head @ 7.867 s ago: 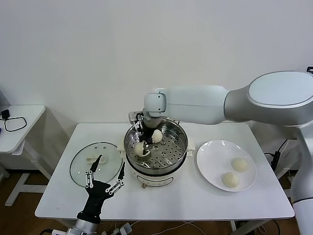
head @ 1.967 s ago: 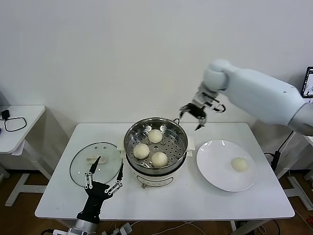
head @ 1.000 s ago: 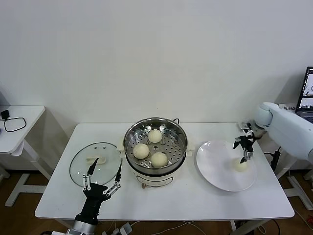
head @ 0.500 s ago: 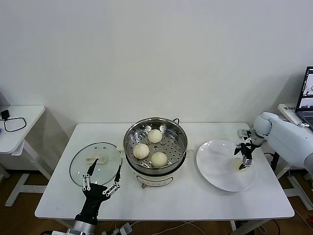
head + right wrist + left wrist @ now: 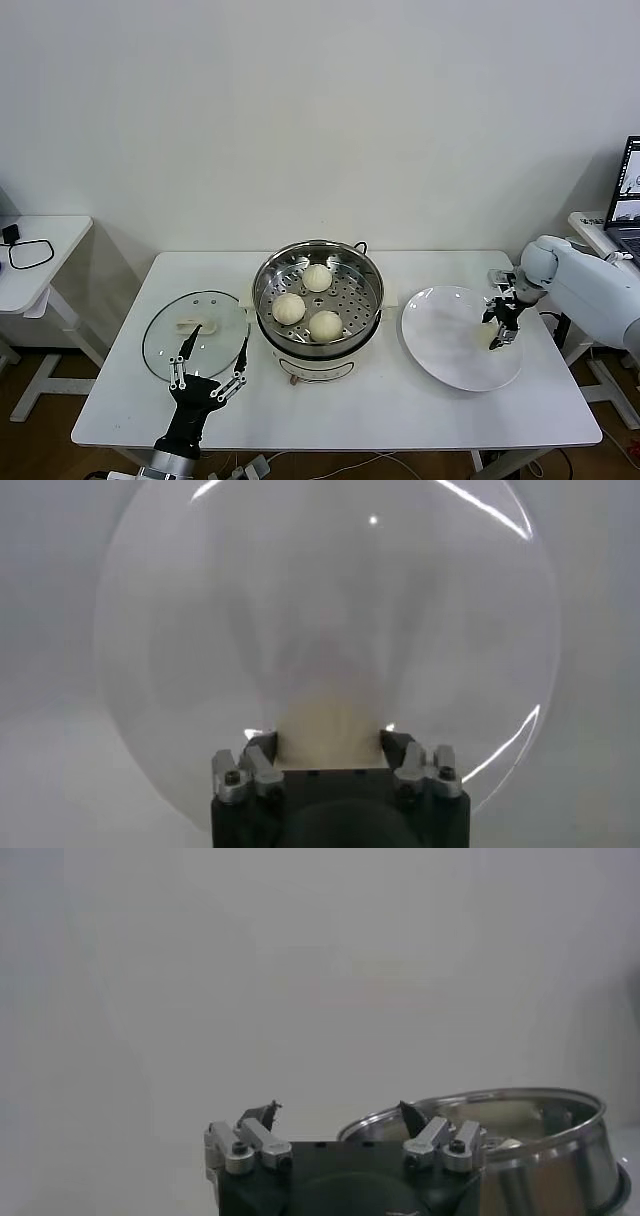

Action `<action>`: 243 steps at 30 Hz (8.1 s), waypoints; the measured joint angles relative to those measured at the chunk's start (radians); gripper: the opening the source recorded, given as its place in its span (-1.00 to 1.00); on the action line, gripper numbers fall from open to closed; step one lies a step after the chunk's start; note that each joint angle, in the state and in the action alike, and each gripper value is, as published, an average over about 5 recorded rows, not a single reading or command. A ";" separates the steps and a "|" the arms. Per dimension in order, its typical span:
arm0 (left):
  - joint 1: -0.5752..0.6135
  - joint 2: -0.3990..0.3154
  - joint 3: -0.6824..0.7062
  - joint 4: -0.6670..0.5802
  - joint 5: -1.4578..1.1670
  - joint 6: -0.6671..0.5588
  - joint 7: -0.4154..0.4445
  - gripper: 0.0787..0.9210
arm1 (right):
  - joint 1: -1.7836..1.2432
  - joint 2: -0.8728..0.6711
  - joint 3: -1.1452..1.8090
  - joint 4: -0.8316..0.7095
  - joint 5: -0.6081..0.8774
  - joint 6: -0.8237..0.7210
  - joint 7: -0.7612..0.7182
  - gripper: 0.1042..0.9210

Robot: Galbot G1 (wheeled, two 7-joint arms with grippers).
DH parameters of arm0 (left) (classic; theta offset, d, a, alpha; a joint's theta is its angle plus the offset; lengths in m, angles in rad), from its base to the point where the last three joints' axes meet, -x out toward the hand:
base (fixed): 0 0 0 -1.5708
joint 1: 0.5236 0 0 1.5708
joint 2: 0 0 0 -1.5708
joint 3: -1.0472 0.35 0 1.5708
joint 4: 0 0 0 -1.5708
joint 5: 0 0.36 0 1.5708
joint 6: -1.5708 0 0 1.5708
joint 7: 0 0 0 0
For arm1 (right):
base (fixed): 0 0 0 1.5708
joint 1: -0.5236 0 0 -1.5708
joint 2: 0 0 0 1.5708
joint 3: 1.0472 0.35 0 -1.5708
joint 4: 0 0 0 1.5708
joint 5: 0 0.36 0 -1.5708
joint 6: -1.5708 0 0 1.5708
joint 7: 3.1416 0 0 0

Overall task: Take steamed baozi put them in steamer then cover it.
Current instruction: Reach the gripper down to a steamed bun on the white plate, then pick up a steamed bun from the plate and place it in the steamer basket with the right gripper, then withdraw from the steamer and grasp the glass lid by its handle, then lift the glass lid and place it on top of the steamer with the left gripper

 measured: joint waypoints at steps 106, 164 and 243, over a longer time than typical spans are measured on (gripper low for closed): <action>-0.117 0.042 -0.034 0.051 0.334 0.041 -0.124 0.77 | 0.007 0.082 0.238 0.650 0.370 0.172 1.023 0.76; -0.560 0.081 -0.035 0.772 1.342 0.197 -0.209 0.77 | -1.439 0.304 1.556 0.846 0.126 0.404 1.421 0.76; -0.701 -0.044 0.365 0.144 1.275 0.634 0.267 -0.74 | -1.385 0.348 1.552 0.842 0.104 0.348 1.421 0.76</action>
